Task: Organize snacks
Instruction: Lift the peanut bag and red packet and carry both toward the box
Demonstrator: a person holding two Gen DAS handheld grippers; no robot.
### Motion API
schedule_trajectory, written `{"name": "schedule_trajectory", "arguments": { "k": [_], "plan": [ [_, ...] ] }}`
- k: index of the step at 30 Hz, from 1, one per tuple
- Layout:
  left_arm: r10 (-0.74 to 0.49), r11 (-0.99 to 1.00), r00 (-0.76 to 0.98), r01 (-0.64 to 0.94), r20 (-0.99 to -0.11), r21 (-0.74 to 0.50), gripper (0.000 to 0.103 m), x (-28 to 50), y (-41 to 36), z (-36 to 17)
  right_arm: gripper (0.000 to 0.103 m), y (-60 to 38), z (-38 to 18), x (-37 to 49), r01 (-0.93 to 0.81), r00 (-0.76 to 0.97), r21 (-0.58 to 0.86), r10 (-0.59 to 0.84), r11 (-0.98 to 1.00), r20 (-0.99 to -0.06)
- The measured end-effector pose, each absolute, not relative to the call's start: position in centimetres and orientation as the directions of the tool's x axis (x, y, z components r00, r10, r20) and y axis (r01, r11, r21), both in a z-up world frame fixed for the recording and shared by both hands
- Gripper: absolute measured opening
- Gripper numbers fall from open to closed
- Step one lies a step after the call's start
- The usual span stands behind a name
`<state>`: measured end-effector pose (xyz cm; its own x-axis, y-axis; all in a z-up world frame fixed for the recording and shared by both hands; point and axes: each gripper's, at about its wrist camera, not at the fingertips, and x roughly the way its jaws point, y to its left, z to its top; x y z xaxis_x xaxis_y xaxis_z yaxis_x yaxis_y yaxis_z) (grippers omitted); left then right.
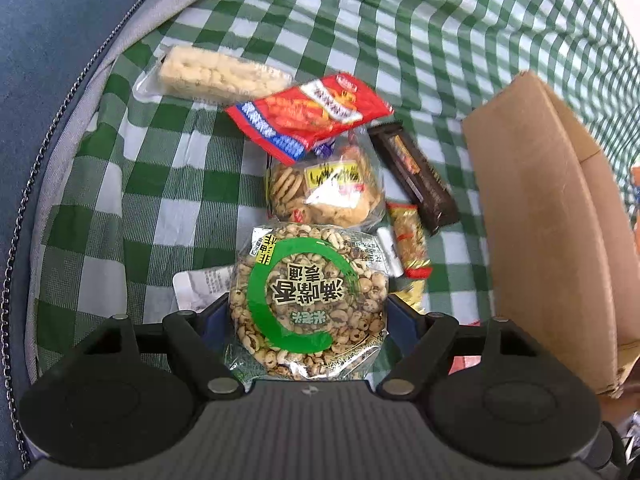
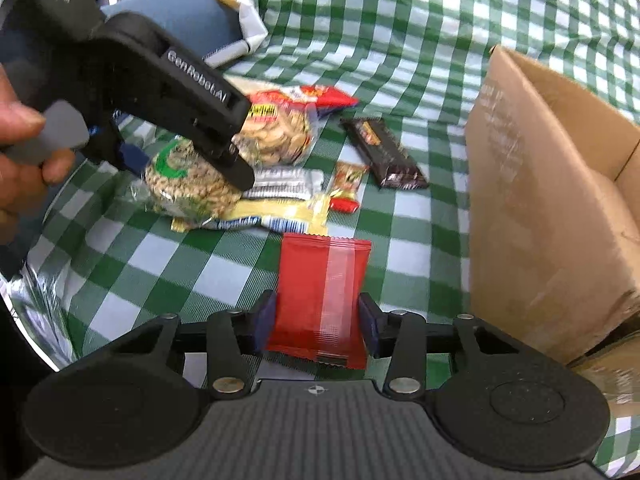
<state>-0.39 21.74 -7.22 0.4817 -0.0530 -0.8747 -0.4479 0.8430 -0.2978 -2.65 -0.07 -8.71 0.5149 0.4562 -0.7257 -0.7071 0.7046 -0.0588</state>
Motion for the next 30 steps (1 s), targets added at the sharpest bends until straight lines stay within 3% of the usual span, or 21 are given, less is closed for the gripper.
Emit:
{"name": "schedule_trajectory", "arguments": {
  "k": [9, 22, 30],
  "plan": [
    [-0.043, 0.831, 0.603, -0.421, -0.796, -0.364, 0.082, -1.4, 21.8, -4.6, 0.046, -1.0, -5.0, -3.2, -0.692, 0.613, -0.115, 0.496, 0.712, -0.615],
    [-0.011, 0.893, 0.721, -0.305, -0.693, -0.331, 0.082, -0.5, 17.7, -1.7, 0.046, -7.8, 4.7, 1.9, -0.589, 0.762, -0.084, 0.518, 0.804, -0.390],
    [-0.036, 0.927, 0.812, -0.191, -0.583, -0.323, 0.082, 0.6, 13.5, 0.0, 0.046, -12.4, 3.6, 5.2, -0.480, 0.807, -0.014, 0.435, 0.877, -0.400]
  ]
}}
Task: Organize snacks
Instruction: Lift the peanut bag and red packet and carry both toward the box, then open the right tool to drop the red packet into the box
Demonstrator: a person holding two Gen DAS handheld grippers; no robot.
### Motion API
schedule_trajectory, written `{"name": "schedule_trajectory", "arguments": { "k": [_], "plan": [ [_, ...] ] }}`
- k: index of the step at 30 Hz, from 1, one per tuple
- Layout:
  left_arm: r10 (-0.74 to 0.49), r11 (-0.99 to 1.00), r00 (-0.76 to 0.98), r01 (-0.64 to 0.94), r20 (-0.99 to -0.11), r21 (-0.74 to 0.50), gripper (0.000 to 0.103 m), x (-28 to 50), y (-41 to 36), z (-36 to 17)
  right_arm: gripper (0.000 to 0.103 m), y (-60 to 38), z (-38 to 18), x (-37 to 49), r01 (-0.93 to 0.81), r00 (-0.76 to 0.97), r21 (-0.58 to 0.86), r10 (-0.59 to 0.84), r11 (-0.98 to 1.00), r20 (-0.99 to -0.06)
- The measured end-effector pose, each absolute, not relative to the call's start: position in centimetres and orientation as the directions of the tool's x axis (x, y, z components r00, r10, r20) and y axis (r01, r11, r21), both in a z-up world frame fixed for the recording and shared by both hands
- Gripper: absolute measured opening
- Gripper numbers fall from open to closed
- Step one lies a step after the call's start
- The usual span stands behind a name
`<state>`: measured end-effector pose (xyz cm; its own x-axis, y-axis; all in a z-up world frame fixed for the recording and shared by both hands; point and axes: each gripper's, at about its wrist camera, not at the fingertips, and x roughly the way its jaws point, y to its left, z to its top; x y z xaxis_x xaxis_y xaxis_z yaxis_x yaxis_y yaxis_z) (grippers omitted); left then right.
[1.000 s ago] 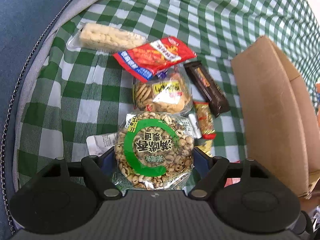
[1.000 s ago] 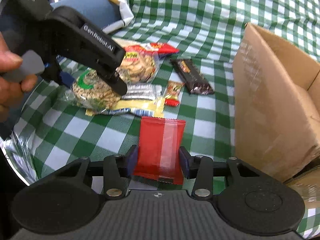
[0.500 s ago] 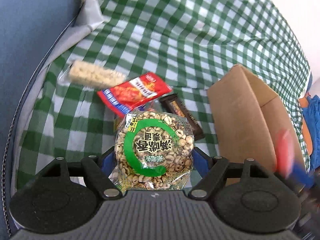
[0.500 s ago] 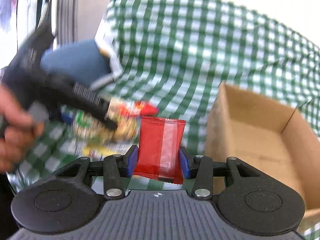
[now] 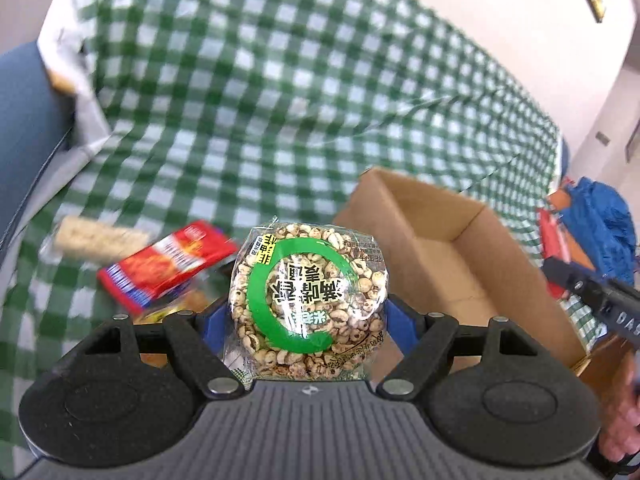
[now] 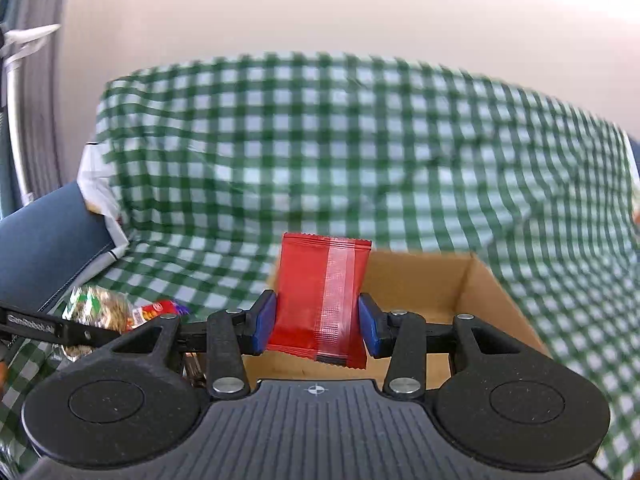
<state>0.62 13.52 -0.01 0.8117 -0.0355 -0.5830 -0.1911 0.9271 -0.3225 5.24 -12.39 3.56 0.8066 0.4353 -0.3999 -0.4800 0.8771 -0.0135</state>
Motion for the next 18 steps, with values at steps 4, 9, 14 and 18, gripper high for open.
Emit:
{"name": "schedule_trajectory", "arguments": {
  "k": [4, 9, 14, 18],
  "plan": [
    [-0.051, 0.936, 0.847, -0.143, -0.528, -0.320, 0.082, 1.1, 11.3, 0.6, 0.046, -13.2, 3.7, 4.1, -0.472, 0.828, -0.066, 0.416, 0.879, -0.376],
    [-0.096, 0.939, 0.879, -0.075, -0.467, -0.335, 0.082, 1.8, 8.7, 1.2, 0.046, -14.8, 3.3, 4.2, -0.450, 0.840, -0.098, 0.383, 0.888, -0.385],
    [-0.141, 0.948, 0.890, -0.005, -0.434, -0.318, 0.082, 2.2, 5.9, 1.3, 0.046, -18.0, 3.1, 5.0, -0.400, 0.858, -0.088, 0.339, 0.912, -0.386],
    [-0.178, 0.954, 0.889, 0.051, -0.421, -0.296, 0.082, 2.4, 4.1, 1.2, 0.046, -20.4, 2.8, 5.9, -0.348, 0.872, -0.069, 0.296, 0.935, -0.390]
  ]
}}
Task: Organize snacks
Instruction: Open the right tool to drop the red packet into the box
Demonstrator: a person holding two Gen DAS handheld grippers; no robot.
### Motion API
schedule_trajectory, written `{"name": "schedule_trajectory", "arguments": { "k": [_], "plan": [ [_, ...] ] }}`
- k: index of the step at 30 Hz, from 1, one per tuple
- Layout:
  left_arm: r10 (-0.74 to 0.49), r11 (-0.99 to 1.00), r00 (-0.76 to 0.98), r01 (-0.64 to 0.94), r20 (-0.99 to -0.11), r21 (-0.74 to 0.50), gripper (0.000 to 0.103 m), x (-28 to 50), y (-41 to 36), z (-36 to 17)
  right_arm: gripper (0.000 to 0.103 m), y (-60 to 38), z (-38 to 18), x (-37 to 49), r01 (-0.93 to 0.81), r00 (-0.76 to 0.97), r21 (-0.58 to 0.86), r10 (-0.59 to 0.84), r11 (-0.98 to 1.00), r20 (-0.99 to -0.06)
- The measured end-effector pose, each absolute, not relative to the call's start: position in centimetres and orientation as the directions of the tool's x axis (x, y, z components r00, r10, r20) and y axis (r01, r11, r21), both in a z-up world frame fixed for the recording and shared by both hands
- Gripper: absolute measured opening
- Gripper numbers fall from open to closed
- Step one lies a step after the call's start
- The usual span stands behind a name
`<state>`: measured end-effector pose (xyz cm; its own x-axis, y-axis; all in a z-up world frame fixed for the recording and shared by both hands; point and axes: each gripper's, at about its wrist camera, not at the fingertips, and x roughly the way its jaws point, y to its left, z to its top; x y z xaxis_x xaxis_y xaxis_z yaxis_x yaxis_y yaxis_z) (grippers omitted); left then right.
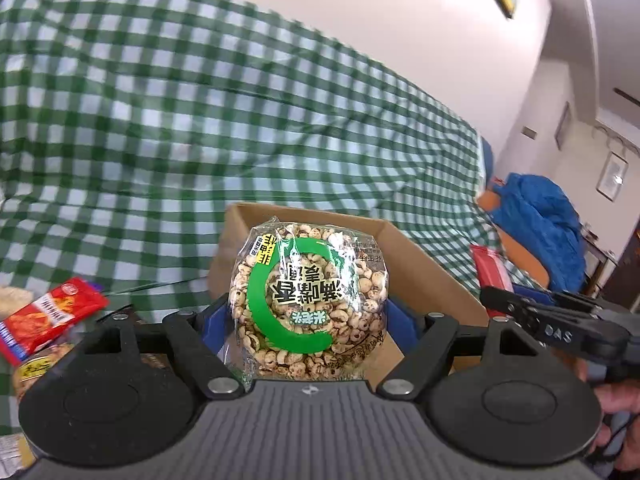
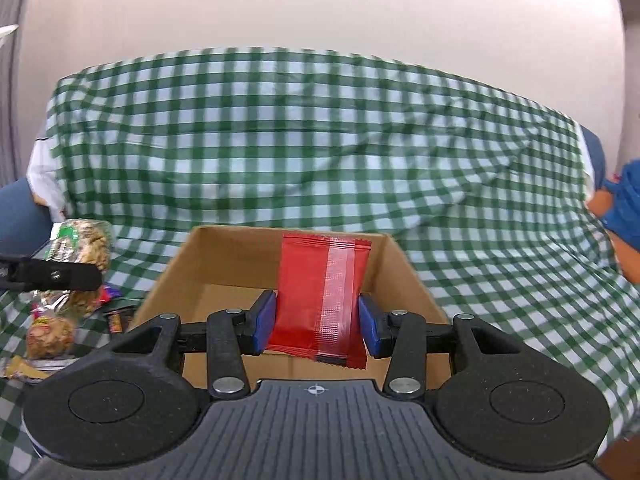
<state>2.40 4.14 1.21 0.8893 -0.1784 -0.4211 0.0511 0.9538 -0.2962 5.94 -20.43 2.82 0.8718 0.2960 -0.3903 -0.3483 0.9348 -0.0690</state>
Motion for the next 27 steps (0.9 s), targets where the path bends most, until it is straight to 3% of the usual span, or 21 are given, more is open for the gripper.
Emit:
{"name": "schedule_trajectory", "arguments": {
  "k": [27],
  "plan": [
    [-0.318, 0.930, 0.870, 0.209, -0.376, -0.304, 0.082, 4.2, -1.6, 0.2, 0.046, -22.4, 2.1, 8.3, -0.299, 0.871, -0.051, 0.250, 0.953, -0.424]
  ]
}}
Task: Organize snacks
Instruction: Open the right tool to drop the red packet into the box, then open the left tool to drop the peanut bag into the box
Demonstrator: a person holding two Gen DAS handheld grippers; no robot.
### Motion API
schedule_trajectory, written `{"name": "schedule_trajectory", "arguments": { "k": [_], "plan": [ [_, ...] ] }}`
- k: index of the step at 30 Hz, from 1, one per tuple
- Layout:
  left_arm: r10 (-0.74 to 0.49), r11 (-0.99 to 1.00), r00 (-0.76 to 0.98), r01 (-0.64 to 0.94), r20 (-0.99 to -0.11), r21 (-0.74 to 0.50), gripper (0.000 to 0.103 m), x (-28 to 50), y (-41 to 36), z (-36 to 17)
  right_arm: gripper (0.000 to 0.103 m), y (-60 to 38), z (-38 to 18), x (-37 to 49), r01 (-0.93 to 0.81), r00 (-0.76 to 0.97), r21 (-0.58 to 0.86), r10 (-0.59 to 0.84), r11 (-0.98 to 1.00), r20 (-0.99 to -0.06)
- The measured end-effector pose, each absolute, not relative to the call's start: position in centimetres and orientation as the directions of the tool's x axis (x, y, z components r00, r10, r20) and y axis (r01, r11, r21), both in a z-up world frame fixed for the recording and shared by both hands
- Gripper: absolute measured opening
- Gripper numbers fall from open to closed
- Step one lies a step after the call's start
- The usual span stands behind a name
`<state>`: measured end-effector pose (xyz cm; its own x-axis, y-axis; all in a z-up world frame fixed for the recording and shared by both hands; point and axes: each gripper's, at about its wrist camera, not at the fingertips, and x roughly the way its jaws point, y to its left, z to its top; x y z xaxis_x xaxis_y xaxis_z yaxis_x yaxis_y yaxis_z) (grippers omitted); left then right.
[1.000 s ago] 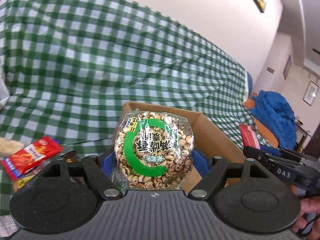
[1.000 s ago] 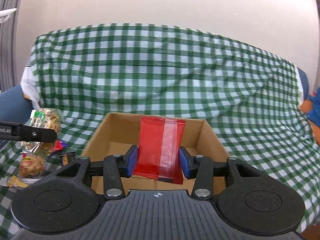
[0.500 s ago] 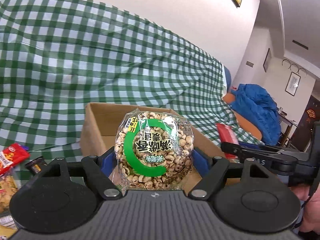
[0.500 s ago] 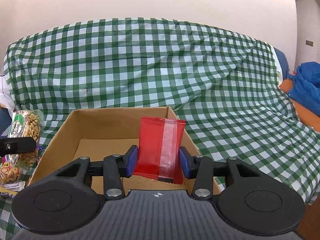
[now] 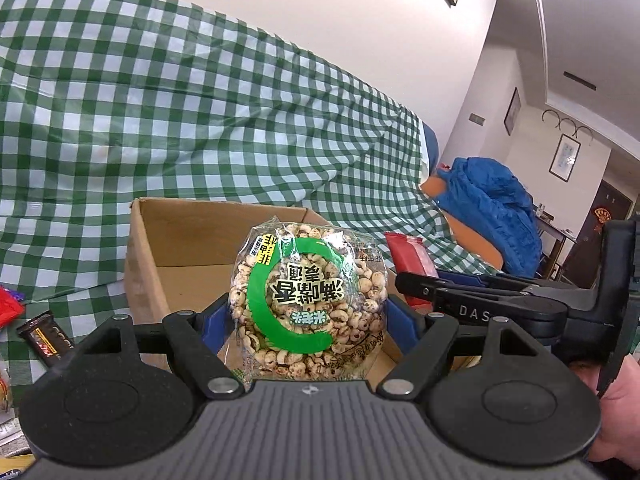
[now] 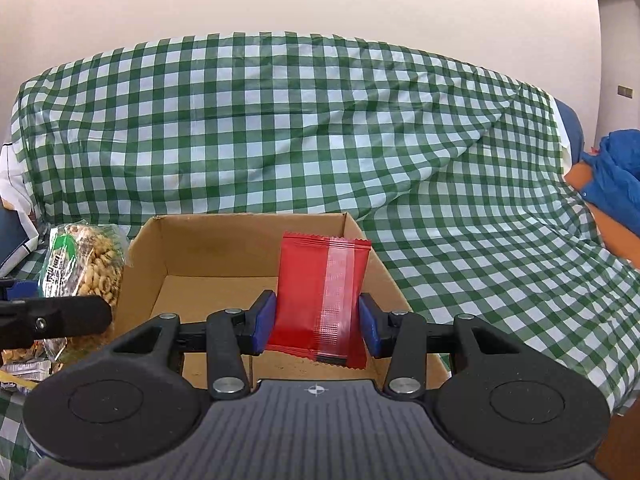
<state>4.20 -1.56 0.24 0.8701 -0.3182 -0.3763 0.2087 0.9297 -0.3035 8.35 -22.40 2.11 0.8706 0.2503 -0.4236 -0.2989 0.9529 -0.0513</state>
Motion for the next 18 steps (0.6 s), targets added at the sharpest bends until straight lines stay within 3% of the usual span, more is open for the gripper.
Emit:
{"name": "schedule_trajectory", "arguments": {
  "k": [11, 14, 16, 18],
  "plan": [
    [-0.351, 0.921, 0.859, 0.246, -0.373, -0.300, 0.083, 4.01, -2.30, 0.18, 0.047, -22.06, 2.12, 8.50, -0.313, 0.868, -0.061, 0.259, 0.948, -0.423],
    [-0.348, 0.925, 0.852, 0.244, -0.392, -0.292, 0.090, 4.26, -2.52, 0.05, 0.051, -22.17, 2.04, 8.50, -0.303, 0.873, -0.069, 0.248, 0.951, -0.420],
    [-0.339, 0.929, 0.853, 0.236, -0.398, -0.286, 0.091, 4.33, -2.60, -0.06, 0.065, -22.22, 2.03, 8.54, -0.288, 0.876, -0.070, 0.233, 0.955, -0.423],
    [-0.332, 0.930, 0.859, 0.228, -0.391, -0.289, 0.091, 4.27, -2.56, -0.08, 0.069, -22.35, 2.03, 8.66, -0.284, 0.875, -0.063, 0.232, 0.957, -0.425]
  ]
}}
